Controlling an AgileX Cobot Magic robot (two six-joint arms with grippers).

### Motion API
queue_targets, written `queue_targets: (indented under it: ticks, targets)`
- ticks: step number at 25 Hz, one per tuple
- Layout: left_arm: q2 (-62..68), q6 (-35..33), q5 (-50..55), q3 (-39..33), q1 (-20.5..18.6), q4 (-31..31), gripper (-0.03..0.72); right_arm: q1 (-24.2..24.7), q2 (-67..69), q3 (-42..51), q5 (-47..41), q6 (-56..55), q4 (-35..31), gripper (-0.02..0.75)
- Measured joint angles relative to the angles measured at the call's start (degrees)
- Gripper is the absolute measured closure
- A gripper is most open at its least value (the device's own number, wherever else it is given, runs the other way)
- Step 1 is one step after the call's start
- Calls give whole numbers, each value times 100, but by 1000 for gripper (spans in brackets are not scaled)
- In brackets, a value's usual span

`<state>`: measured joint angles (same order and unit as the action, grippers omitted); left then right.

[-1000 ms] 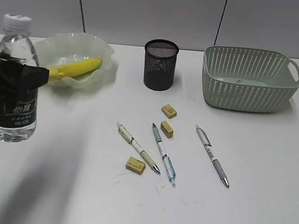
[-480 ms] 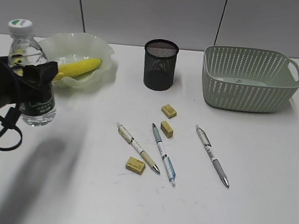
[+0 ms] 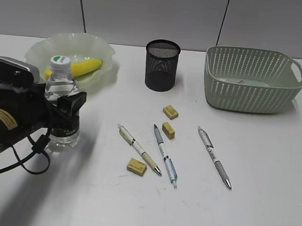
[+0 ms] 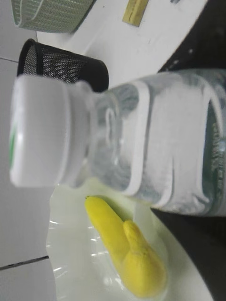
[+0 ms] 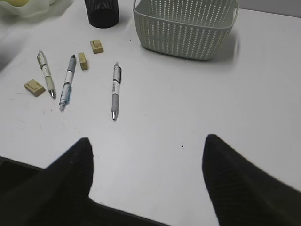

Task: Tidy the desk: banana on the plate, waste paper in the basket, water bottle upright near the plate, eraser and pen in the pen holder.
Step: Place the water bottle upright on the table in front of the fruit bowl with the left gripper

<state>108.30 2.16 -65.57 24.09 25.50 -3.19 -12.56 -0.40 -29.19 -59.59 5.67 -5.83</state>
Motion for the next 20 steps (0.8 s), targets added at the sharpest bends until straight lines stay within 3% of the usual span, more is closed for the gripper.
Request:
queue_targets:
  ticks: [7,20]
  targets:
    - [310,27,-115,336,0,104,189,0,0,0,0,0,0,171]
    - [375,50,-232,341,0,110,160,0,0,0,0,0,0,172]
